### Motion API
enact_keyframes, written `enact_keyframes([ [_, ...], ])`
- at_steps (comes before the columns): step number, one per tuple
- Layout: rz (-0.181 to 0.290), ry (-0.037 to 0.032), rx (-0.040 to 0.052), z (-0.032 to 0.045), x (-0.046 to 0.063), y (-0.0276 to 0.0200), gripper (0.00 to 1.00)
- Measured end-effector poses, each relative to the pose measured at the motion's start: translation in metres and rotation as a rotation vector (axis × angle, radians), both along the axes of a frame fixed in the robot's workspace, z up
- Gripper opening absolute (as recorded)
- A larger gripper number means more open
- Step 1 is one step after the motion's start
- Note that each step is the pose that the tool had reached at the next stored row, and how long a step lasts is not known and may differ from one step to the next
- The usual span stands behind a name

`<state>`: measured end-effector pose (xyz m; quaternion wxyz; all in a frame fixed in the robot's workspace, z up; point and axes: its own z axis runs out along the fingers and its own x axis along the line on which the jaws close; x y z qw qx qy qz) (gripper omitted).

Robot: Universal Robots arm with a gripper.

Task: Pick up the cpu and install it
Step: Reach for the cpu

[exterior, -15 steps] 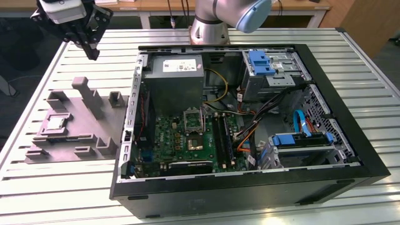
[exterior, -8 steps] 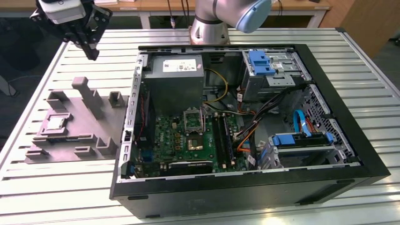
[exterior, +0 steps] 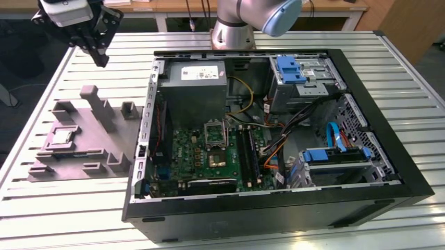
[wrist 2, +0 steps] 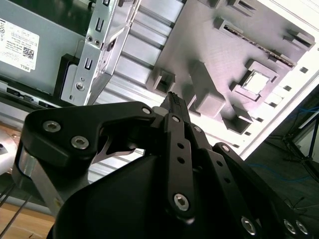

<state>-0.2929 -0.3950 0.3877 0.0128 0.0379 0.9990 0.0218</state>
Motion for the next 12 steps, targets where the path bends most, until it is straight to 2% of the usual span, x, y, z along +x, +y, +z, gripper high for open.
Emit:
enact_keyframes([
  [12,0.000,0.0001,-0.0001,-0.0005,-0.0064,0.0000,0.11],
])
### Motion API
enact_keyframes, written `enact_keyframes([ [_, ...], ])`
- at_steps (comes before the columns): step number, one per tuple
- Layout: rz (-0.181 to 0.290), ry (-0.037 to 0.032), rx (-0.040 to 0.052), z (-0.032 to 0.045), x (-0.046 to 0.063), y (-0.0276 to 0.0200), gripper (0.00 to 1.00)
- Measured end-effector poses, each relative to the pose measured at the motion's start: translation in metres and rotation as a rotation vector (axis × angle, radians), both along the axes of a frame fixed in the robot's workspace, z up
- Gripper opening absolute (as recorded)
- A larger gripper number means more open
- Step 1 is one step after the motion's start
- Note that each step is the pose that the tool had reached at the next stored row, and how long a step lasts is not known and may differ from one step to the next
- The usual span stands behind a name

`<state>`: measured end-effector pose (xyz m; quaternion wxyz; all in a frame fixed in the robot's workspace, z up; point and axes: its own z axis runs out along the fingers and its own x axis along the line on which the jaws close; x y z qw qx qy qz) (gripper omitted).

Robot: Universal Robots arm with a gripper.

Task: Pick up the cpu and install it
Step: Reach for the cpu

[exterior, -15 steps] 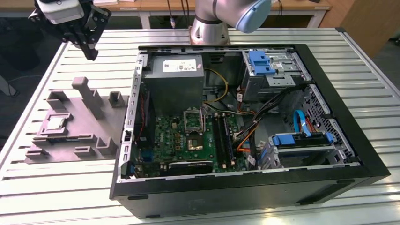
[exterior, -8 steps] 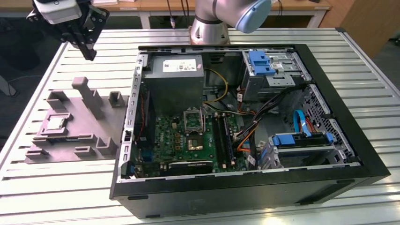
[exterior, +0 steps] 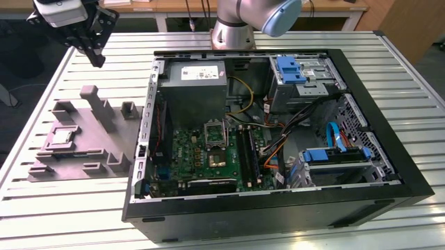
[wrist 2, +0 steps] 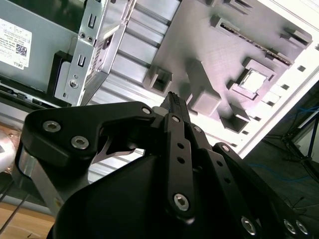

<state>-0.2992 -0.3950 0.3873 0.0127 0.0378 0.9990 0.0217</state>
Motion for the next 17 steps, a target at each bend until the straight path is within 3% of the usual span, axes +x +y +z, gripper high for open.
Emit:
enact_keyframes([
  [17,0.000,0.0000,0.0001,-0.0003,-0.0047,0.0000,0.11],
])
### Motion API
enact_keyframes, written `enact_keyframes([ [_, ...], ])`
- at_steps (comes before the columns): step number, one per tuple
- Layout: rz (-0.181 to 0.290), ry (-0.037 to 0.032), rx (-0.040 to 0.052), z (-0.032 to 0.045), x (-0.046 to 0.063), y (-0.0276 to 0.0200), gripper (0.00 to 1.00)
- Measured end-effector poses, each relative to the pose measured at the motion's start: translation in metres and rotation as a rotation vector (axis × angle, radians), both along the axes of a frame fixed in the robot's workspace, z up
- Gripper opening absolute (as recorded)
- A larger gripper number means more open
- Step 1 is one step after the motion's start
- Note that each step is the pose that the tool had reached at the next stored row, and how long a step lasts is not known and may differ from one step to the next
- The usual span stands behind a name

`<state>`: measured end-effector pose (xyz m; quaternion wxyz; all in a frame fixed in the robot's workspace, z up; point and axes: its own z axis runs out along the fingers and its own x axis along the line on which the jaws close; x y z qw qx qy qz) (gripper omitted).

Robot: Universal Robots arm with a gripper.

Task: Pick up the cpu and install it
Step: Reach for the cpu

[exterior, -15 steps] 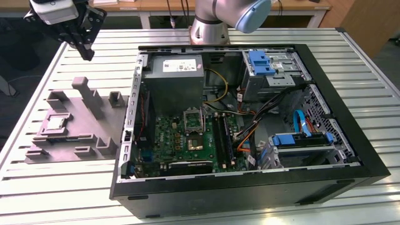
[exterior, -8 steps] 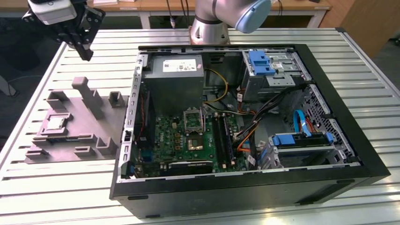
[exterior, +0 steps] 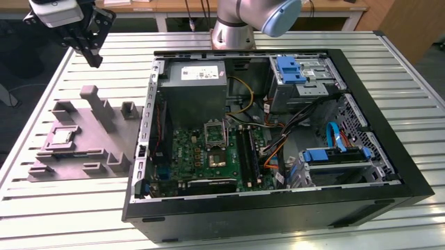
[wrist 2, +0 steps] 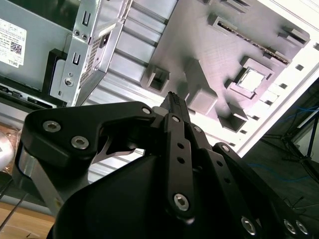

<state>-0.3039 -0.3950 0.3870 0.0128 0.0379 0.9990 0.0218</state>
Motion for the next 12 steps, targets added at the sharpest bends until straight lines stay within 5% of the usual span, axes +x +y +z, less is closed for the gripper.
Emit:
enact_keyframes([
  [6,0.000,0.0000,-0.0001,-0.0005,-0.003,0.0000,0.11],
  [12,0.000,-0.0001,0.0000,-0.0016,-0.017,0.0001,0.11],
])
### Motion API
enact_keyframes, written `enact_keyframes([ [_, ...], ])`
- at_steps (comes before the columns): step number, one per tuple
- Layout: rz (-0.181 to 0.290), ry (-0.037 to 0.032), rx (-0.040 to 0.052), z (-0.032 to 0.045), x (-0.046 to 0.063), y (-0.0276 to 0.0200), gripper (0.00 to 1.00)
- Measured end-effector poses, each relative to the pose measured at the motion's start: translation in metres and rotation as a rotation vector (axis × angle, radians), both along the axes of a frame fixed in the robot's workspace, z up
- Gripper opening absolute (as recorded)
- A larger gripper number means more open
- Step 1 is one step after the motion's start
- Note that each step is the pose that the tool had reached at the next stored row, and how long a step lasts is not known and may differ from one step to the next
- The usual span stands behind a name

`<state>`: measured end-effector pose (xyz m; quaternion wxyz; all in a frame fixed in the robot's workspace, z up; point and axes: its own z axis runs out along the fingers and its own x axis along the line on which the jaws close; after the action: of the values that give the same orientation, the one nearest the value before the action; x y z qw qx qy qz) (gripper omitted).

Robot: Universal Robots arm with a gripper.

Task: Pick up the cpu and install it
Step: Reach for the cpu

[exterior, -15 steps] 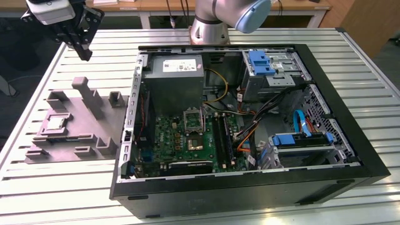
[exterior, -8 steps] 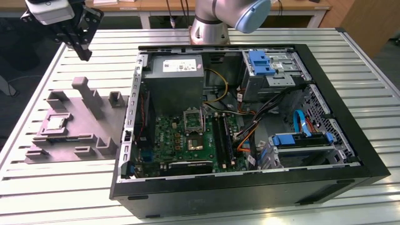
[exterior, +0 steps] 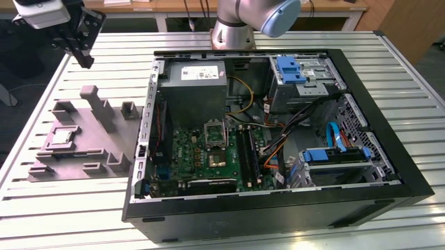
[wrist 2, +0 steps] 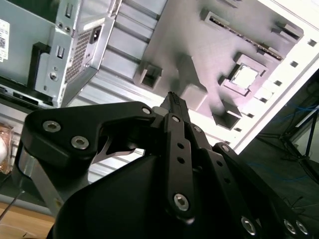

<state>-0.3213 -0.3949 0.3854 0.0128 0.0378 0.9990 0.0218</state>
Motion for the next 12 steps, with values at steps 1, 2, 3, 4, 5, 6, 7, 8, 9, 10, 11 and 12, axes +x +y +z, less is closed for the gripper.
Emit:
enact_keyframes([
  [1,0.000,0.0001,-0.0001,0.0000,-0.003,0.0001,0.11],
  [2,0.000,0.0004,-0.0001,-0.0001,-0.006,0.0002,0.11],
  [3,0.002,0.0009,-0.0001,-0.0003,-0.008,0.0002,0.11],
  [4,0.010,0.0020,0.0000,-0.0004,-0.008,0.0002,0.11],
  [5,0.016,0.0035,0.0000,-0.0004,-0.008,0.0004,0.11],
  [6,0.021,0.0062,-0.0001,-0.0004,-0.008,0.0006,0.11],
  [7,0.022,0.0119,0.0000,-0.0003,-0.008,0.0007,0.11],
  [8,0.022,0.0165,0.0002,-0.0004,-0.009,0.0008,0.11],
  [9,0.022,0.0191,0.0001,-0.0004,-0.010,0.0009,0.11],
  [10,0.022,0.0195,0.0000,-0.0005,-0.012,0.0009,0.11],
  [11,0.022,0.0193,0.0002,-0.0008,-0.015,0.0009,0.11],
  [12,0.022,0.0194,0.0002,-0.0009,-0.019,0.0009,0.11],
])
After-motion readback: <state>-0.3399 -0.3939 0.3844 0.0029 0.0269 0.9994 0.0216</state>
